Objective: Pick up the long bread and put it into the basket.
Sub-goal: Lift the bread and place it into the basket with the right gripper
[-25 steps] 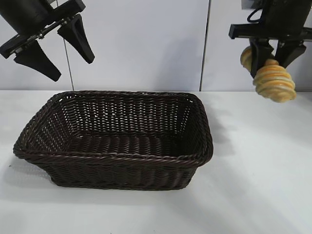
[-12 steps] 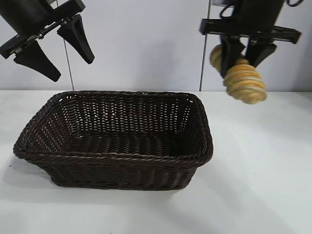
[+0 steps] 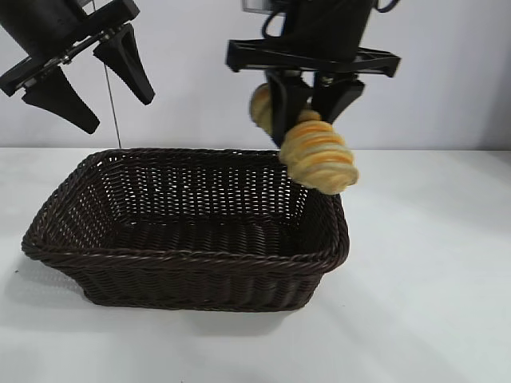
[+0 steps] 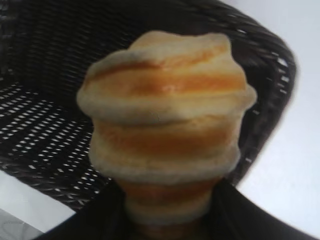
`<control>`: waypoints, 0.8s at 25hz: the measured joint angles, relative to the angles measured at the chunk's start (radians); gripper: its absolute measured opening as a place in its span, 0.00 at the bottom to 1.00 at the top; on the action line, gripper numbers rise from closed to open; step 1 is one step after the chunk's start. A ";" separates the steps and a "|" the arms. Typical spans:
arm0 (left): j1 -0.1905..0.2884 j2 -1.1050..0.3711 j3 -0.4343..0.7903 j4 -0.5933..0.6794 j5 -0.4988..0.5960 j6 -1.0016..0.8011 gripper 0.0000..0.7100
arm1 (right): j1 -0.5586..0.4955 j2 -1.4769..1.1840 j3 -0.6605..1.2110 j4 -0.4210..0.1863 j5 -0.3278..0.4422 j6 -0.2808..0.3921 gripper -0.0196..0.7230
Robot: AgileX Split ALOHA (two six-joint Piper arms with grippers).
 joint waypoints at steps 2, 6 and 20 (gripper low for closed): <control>0.000 0.000 0.000 0.000 0.000 0.000 0.78 | 0.001 0.012 0.000 0.004 -0.005 -0.010 0.39; 0.000 0.000 0.000 0.000 0.000 0.000 0.78 | 0.001 0.062 0.000 0.005 -0.038 -0.029 0.39; 0.000 0.000 0.000 0.000 0.000 0.001 0.78 | 0.001 0.164 -0.001 0.011 -0.104 -0.050 0.75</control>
